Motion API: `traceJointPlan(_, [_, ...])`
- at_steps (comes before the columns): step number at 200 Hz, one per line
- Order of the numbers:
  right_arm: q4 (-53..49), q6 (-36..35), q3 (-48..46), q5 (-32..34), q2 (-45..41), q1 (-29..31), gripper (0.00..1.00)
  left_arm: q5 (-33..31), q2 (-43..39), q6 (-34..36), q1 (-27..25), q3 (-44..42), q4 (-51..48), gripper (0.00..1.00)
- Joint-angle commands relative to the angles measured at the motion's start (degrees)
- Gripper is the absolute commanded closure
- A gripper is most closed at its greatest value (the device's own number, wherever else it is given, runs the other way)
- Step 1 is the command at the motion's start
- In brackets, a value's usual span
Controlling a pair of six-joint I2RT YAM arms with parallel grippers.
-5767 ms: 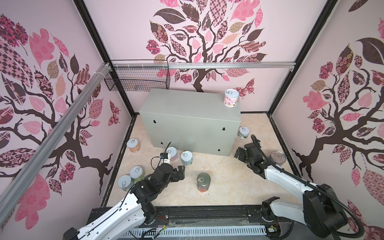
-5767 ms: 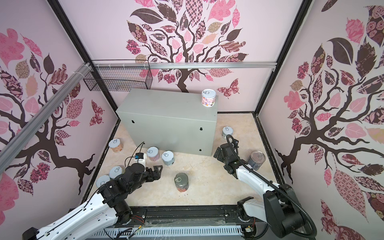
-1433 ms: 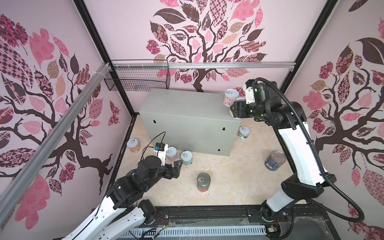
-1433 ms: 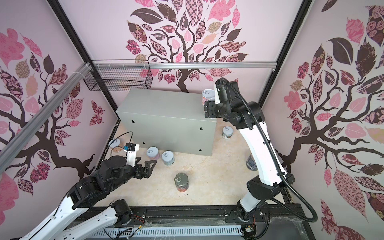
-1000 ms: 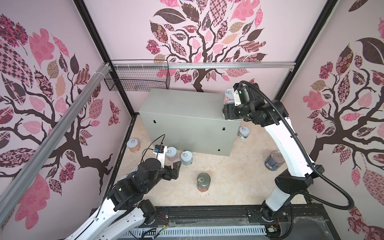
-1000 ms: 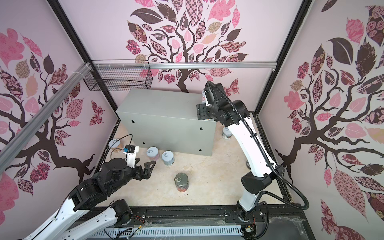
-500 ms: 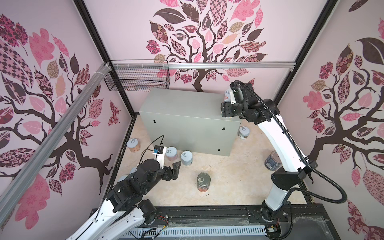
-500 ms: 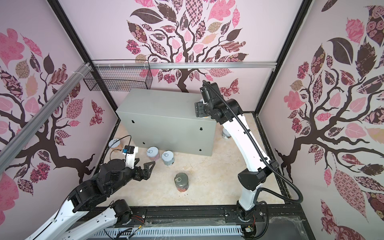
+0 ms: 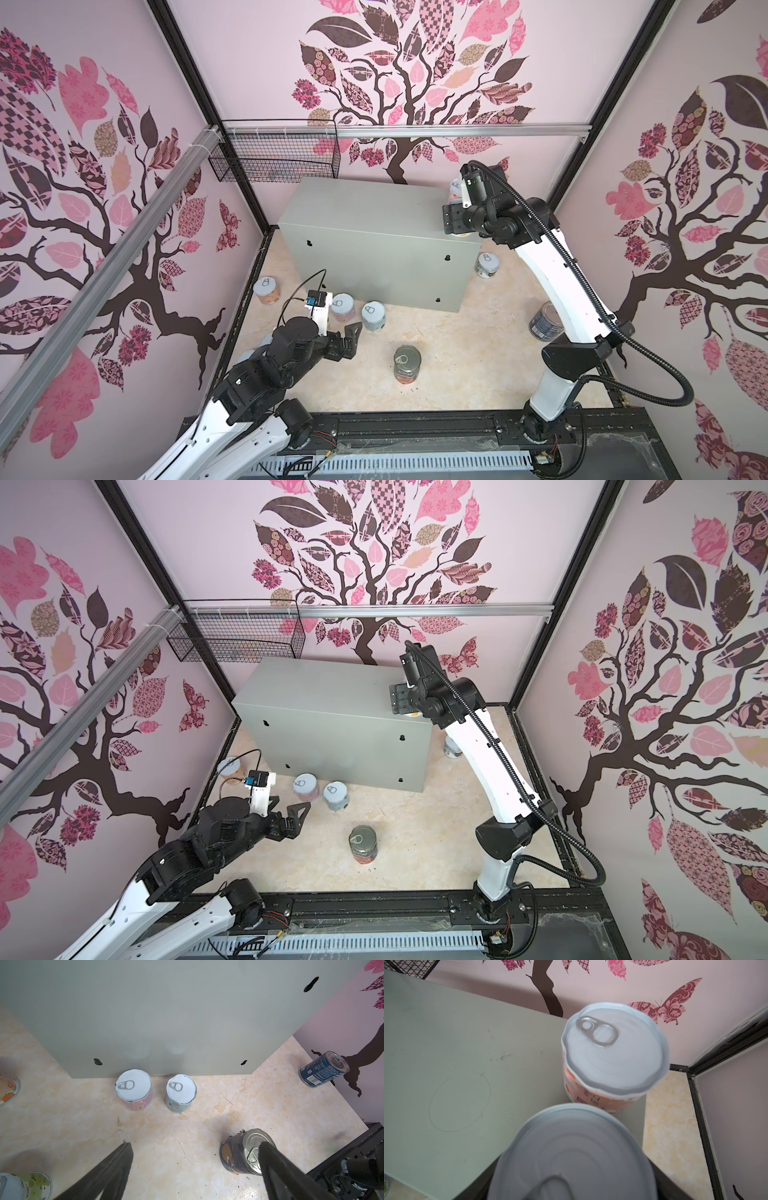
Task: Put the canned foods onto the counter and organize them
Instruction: 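Lower the yellow-labelled can onto the cabinet top and open the right gripper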
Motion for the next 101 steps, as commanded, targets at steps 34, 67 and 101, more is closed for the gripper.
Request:
traceJointPlan(34, [2.04, -0.29, -0.67, 0.42, -0.9, -0.08, 0.13, 1.19, 0.24, 1.05, 0.88, -1.65, 1.4, 0.02])
traceJointPlan(67, [2.35, -0.6, -0.85, 0.37, -1.82, -0.13, 0.02, 1.06, 0.48, 1.06, 0.9, -1.71, 1.36, 0.02])
traceJointPlan(101, [3.59, -0.91, -2.68, 1.36, -4.28, -0.11, 0.0, 0.7, 0.82, 1.05, 0.9, -1.61, 1.21, 0.02])
